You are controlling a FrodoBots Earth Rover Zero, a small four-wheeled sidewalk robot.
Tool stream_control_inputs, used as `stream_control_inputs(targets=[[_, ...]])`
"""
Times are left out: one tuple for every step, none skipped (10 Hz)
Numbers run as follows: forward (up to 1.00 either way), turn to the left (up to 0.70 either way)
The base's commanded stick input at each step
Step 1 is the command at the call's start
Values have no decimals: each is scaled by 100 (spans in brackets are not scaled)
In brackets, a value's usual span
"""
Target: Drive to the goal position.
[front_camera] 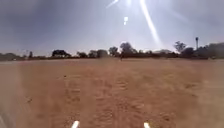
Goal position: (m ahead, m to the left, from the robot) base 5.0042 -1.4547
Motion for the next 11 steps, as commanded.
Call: stream_control_inputs(targets=[[100, 0], [100, 0], [100, 0], [100, 0], [100, 0], [100, 0], [100, 0], [100, 0], [100, 0], [100, 4], [100, 17]])
